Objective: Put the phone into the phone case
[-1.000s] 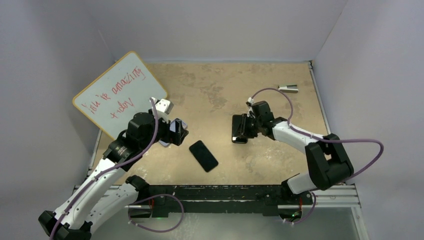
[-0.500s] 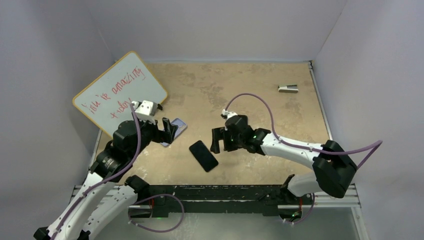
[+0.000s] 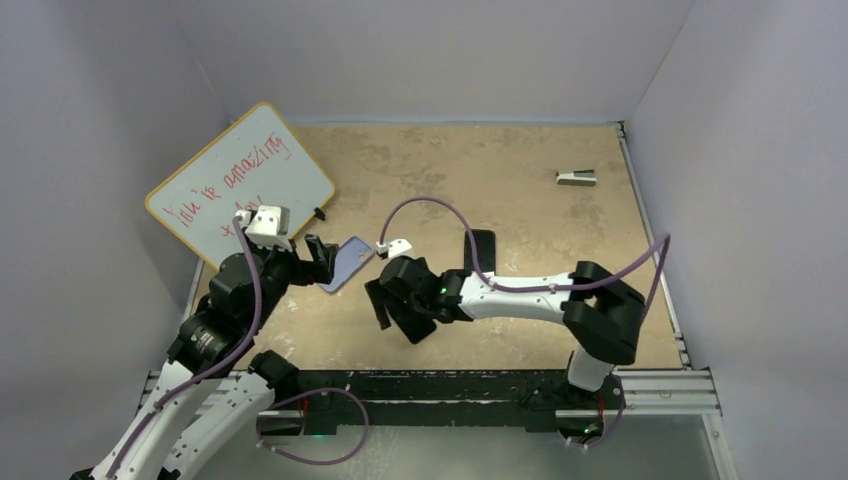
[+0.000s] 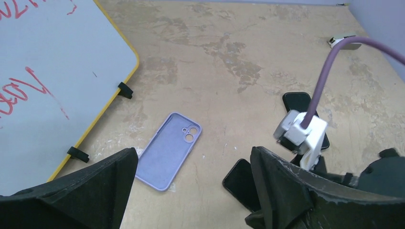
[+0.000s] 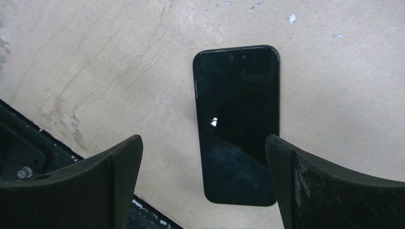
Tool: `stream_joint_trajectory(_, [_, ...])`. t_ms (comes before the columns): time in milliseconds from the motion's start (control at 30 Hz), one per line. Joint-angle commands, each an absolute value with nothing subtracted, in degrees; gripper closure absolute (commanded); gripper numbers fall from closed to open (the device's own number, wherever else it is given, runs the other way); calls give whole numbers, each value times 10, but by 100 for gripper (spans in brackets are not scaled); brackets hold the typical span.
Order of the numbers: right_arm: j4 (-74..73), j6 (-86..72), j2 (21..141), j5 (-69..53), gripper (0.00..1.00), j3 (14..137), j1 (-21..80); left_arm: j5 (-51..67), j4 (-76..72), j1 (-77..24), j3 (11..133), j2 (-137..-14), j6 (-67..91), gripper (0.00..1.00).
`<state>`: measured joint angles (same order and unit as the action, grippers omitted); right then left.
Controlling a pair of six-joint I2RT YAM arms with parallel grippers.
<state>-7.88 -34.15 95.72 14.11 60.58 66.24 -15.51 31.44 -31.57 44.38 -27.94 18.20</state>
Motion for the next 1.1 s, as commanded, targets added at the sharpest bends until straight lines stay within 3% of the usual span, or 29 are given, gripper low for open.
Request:
stream_joint_trajectory(0, [-102, -325, 997, 194, 1, 646, 679, -180, 310, -316, 463, -272, 192, 8])
stream_joint_trajectory(400, [-94, -310, 1007, 213, 1, 612, 684, -171, 311, -316, 462, -264, 191, 0])
stream_joint_trajectory(700, [-91, -301, 1026, 214, 2, 608, 683, -178, 319, -316, 464, -283, 196, 0])
stream_joint_trajectory(1067, [-75, -310, 1025, 166, 18, 585, 684, -175, 318, -316, 460, -305, 204, 0])
